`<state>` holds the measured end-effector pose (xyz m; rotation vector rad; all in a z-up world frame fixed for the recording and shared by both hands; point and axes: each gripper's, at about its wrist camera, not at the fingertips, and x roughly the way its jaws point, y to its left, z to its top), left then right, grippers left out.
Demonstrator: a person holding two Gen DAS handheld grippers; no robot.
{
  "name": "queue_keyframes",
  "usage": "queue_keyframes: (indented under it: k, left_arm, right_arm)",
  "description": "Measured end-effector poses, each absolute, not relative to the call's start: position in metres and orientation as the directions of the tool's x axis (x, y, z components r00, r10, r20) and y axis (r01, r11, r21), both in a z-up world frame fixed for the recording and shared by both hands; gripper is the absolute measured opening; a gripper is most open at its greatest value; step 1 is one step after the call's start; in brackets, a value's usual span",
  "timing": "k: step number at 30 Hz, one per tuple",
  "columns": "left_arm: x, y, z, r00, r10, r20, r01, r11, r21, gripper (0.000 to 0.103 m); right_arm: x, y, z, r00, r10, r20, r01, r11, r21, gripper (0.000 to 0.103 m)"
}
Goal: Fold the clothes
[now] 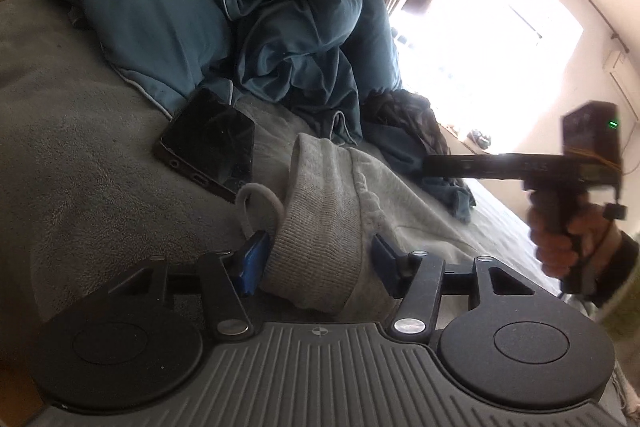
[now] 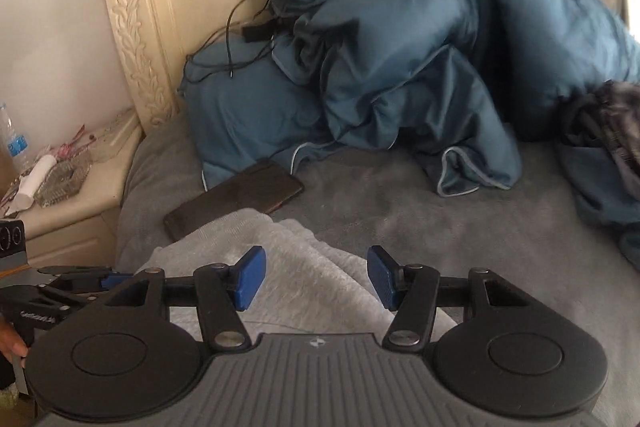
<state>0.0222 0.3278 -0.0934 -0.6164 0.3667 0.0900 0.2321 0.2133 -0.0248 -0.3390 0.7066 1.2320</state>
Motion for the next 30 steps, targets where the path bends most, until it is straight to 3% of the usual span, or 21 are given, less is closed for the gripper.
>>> queue_keyframes:
  k: [4, 7, 9, 11, 15, 19, 24, 30]
  left_arm:
    - [0.02, 0.331, -0.098, 0.931, -0.055, -0.362, -0.163, 0.824, -0.543, 0.055]
    - [0.018, 0.329, -0.1, 0.932, -0.059, -0.357, -0.148, 0.837, -0.526, 0.055]
    - [0.017, 0.328, -0.101, 0.936, -0.059, -0.348, -0.14, 0.843, -0.519, 0.055]
    - [0.016, 0.328, -0.099, 0.939, -0.055, -0.338, -0.138, 0.843, -0.52, 0.054]
    - [0.018, 0.327, -0.085, 0.949, -0.044, -0.313, -0.125, 0.857, -0.5, 0.053]
    - [0.028, 0.328, -0.076, 0.952, -0.035, -0.305, -0.124, 0.865, -0.486, 0.052]
    - [0.035, 0.327, -0.075, 0.94, -0.009, -0.34, -0.16, 0.869, -0.467, 0.054]
    - [0.025, 0.328, -0.049, 0.952, 0.043, -0.303, -0.185, 0.87, -0.457, 0.057]
  right_arm:
    - [0.237, 0.246, -0.058, 0.093, 0.644, -0.759, -0.961, 0.259, 0.102, 0.054]
    - [0.214, 0.251, -0.063, 0.143, 0.627, -0.766, -0.975, 0.221, -0.001, 0.037]
    - [0.197, 0.249, -0.06, 0.202, 0.635, -0.746, -0.972, 0.22, -0.076, 0.009]
    - [0.177, 0.247, -0.057, 0.301, 0.638, -0.708, -0.953, 0.235, -0.193, 0.003]
    - [0.153, 0.244, -0.044, 0.432, 0.647, -0.628, -0.899, 0.254, -0.357, 0.002]
    - [0.155, 0.246, -0.035, 0.487, 0.64, -0.595, -0.867, 0.269, -0.42, 0.002]
    - [0.172, 0.253, -0.051, 0.479, 0.619, -0.623, -0.874, 0.274, -0.401, 0.002]
    - [0.19, 0.262, -0.082, 0.453, 0.59, -0.669, -0.892, 0.304, -0.336, 0.007]
